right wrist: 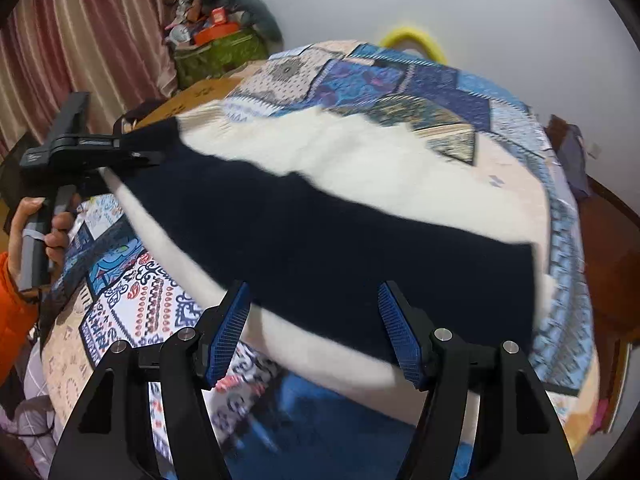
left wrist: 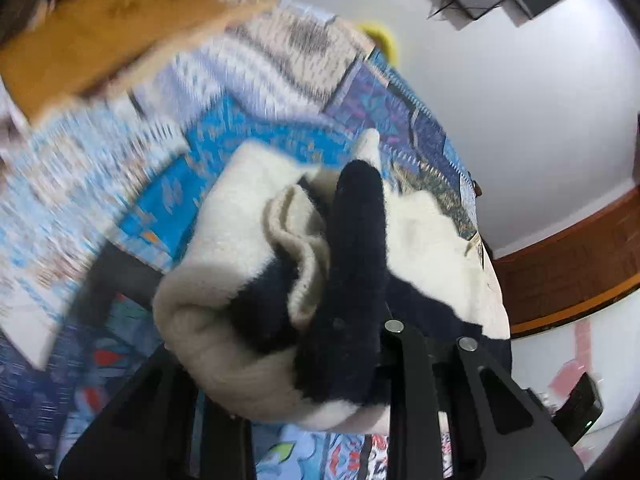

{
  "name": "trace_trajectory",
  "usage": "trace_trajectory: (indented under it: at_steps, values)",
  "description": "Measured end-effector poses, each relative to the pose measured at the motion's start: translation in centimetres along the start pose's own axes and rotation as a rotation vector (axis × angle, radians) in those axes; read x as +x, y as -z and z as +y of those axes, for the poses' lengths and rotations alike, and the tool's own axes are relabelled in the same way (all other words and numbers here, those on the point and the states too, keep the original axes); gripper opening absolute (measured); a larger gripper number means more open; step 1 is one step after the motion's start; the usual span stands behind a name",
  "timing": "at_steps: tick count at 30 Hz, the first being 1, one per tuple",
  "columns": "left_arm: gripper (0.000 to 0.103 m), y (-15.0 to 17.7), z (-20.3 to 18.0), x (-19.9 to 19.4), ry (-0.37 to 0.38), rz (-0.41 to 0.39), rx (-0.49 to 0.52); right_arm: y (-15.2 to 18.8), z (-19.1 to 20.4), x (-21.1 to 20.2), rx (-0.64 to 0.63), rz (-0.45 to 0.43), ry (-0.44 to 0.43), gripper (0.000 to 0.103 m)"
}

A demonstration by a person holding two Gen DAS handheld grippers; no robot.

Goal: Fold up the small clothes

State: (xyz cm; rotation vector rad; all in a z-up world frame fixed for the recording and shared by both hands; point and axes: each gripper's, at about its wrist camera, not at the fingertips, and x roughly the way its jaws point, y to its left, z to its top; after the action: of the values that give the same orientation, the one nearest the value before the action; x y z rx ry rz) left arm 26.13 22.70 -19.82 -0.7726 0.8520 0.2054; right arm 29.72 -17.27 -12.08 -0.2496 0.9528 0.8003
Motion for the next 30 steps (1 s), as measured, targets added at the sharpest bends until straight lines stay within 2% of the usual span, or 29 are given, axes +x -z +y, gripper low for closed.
trace_trajectory:
  at_steps: [7,11,18,24,30]
  values:
    - [0.026,-2.3,-2.5,-7.3,-0.113,-0.181,0.13,1.6,-2.6,-1.9,0.057,-0.01,0.047,0.063]
    - [0.026,-3.3,-5.4,-8.9,-0.133,-0.221,0.192,2.4,-3.1,-0.8,0.081,0.013,0.042,0.063]
    - [0.026,-2.6,-14.2,-7.5,-0.104,-0.234,0.349,3.9,-2.2,2.2,0.068,0.088,-0.006,0.063]
    - [0.026,-0.8,-23.5,-4.1,-0.068,-0.217,0.506,3.8,-2.3,1.9,0.074,0.073,-0.021,0.063]
    - [0.026,2.7,-29.4,-0.7,-0.095,-0.221,0.653,4.2,-2.3,1.1,0.091,0.048,-0.04,0.063]
